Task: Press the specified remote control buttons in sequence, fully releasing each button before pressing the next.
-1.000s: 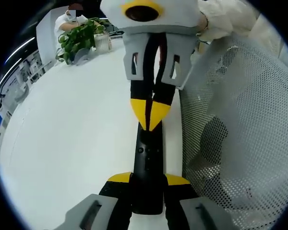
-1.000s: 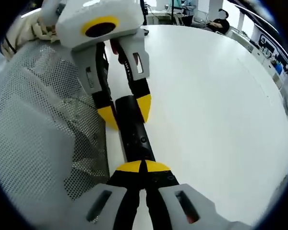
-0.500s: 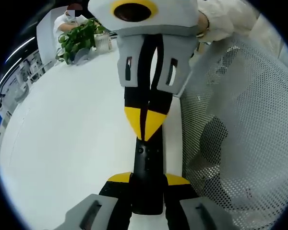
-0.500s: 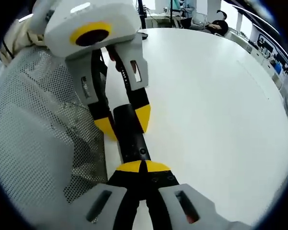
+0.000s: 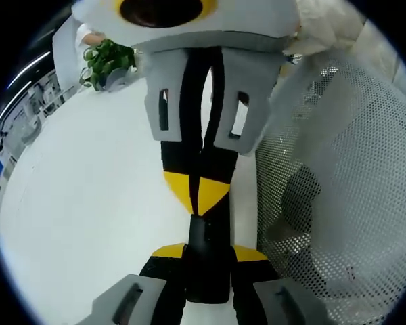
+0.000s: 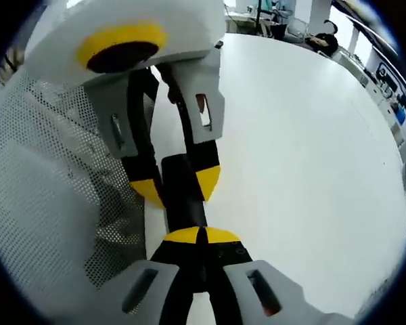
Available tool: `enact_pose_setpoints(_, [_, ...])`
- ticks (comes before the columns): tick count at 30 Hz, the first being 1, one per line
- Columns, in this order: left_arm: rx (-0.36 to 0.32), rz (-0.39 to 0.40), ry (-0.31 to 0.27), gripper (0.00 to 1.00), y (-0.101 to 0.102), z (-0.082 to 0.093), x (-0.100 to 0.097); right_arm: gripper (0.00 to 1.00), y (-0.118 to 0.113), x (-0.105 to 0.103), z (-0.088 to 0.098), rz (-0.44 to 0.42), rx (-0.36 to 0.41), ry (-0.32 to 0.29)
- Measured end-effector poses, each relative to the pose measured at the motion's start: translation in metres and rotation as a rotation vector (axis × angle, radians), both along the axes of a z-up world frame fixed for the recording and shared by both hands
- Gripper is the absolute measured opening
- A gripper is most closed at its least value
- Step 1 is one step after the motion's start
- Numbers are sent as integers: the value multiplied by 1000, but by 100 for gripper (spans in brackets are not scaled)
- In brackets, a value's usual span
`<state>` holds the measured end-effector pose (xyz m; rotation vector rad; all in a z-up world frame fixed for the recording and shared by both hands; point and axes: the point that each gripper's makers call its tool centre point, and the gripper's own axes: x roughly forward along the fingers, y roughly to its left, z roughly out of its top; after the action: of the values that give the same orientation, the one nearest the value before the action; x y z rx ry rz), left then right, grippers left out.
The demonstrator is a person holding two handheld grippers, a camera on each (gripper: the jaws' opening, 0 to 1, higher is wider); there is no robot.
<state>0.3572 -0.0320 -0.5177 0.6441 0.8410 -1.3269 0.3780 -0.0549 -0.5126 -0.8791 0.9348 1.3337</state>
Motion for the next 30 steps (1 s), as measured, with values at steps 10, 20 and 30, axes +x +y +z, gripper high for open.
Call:
enact_pose_setpoints(10, [-3, 3, 4, 24, 0, 0, 0, 0, 7, -9, 2, 15, 52, 52])
enact_pose_setpoints(20, [-17, -28, -9, 24, 1, 0, -1, 0, 7, -6, 1, -8, 15, 82])
enact_pose_setpoints(30, [-22, -49, -20, 25, 0, 0, -1, 0, 7, -5, -3, -44, -116, 191])
